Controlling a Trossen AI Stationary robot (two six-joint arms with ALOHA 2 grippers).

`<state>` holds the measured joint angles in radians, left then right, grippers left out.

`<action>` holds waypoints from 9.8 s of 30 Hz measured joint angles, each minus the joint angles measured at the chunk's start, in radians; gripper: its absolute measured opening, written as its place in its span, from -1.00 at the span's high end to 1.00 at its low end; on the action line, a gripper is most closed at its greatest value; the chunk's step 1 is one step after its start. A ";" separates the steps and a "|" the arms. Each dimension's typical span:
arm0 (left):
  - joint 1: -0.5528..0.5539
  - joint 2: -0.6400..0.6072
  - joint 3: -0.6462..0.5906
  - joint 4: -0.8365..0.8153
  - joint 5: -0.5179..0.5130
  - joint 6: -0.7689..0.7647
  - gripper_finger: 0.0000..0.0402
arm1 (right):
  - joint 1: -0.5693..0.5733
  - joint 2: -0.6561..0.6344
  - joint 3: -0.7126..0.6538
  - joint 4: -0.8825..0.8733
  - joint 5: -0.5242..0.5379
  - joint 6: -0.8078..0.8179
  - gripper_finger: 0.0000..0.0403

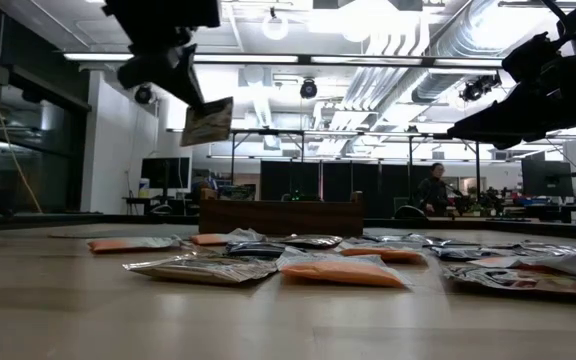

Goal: Pick & Place Tea
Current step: Put the brown tea bag into the middle section of the wooden organizer

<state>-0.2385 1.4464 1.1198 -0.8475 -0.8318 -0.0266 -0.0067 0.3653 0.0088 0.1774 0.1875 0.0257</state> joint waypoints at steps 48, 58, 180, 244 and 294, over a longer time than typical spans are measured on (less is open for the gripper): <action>0.321 0.451 0.327 0.234 -0.004 0.229 1.00 | 0.000 0.001 0.000 0.001 0.000 0.000 0.21; 0.350 0.502 0.327 0.252 0.026 0.239 1.00 | 0.000 0.001 0.000 0.001 0.000 0.000 0.22; -0.065 0.444 0.175 0.204 0.948 -0.010 0.21 | 0.000 0.001 0.000 0.000 0.000 0.000 0.20; -0.102 0.542 0.163 0.314 0.838 -0.189 0.41 | 0.000 0.000 0.000 0.001 0.000 0.000 0.21; -0.117 0.371 0.157 0.110 0.975 -0.040 0.92 | 0.000 0.000 0.000 0.000 0.000 0.000 0.21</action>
<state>-0.3554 1.8172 1.2770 -0.7379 0.1435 -0.0666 -0.0067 0.3653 0.0090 0.1772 0.1875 0.0258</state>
